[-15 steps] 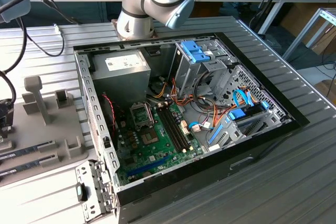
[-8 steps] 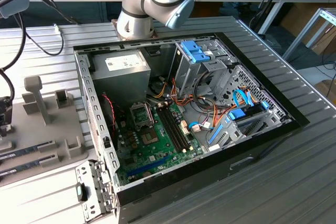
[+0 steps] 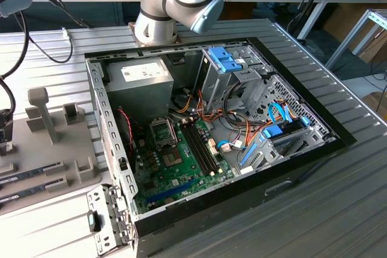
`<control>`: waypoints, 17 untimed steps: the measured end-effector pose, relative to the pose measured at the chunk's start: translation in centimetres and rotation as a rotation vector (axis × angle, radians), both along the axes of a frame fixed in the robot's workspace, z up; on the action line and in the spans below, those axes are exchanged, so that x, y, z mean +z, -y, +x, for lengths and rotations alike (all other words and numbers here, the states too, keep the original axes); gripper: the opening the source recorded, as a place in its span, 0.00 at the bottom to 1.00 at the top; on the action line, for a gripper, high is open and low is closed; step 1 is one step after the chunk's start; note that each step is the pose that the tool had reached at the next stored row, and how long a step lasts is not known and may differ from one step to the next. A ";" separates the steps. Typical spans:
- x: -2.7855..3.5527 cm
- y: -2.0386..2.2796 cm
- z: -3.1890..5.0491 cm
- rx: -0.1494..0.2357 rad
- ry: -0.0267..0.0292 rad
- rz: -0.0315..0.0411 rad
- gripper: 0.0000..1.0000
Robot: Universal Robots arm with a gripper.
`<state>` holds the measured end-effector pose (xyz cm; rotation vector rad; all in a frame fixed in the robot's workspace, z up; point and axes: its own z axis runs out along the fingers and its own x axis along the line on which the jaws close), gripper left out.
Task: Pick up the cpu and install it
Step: 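Pick up the cpu and move it towards the insertion slot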
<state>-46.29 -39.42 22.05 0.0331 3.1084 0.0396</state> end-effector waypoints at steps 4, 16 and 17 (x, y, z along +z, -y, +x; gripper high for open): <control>0.31 0.00 0.00 0.000 0.0001 0.0009 0.47; 1.25 0.00 0.00 0.000 0.0000 0.0025 0.47; 1.32 0.00 0.00 0.000 0.0000 0.0025 0.47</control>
